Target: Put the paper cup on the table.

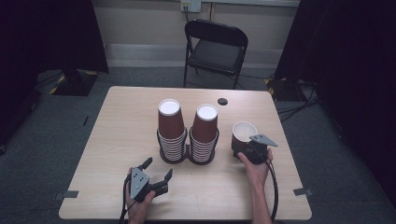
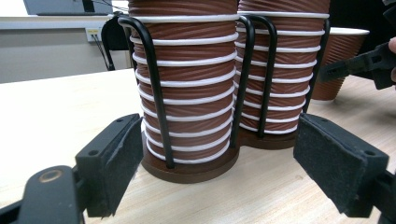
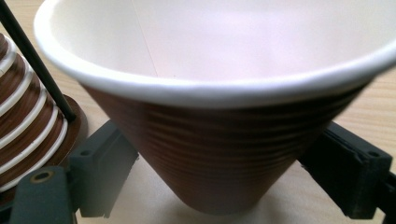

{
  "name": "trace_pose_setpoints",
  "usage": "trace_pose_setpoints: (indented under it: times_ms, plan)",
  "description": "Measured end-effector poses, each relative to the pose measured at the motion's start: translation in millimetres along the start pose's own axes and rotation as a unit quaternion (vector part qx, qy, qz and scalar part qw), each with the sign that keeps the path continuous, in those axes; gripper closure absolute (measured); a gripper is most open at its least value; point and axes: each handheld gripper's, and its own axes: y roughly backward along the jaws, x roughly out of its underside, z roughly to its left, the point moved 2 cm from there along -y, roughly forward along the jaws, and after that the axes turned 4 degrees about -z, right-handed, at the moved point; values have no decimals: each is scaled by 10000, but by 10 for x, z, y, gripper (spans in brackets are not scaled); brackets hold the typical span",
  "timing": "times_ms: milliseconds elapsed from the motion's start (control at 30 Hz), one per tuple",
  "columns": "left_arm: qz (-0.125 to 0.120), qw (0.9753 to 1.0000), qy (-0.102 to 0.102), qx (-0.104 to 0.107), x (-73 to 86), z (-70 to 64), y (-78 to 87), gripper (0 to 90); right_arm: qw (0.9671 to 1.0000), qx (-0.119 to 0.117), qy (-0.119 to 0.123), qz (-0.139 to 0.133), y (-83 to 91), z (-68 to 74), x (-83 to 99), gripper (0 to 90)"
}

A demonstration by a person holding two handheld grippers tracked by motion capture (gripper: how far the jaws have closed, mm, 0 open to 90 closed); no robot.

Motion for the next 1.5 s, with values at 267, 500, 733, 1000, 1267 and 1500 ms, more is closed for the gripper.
trace_pose_setpoints:
  times_ms: [267, 500, 733, 1000, 1267, 1500]
  plan:
    - [15, 10000, 8, -30, -1, 0, -3, 159, 9994, -51, -316, -136, 112, -13, 83, 134]
    - [60, 9999, 34, -87, -2, 2, -13, 159, 9980, -82, -469, -405, 273, 17, 153, 140]
    - [79, 9999, 69, -130, -2, 7, -15, 159, 9953, -272, -484, -798, 484, 145, 215, 157]
    - [63, 9998, 107, -180, -1, 12, -13, 159, 9902, -682, -329, -1175, 657, 432, 308, 157]
    - [44, 9996, 181, -207, -1, 22, -12, 159, 9854, -999, -40, -1376, 738, 773, 447, 153]
    - [44, 9996, 175, -201, -1, 25, -10, 159, 9822, -887, 163, -1647, 774, 853, 489, 139]
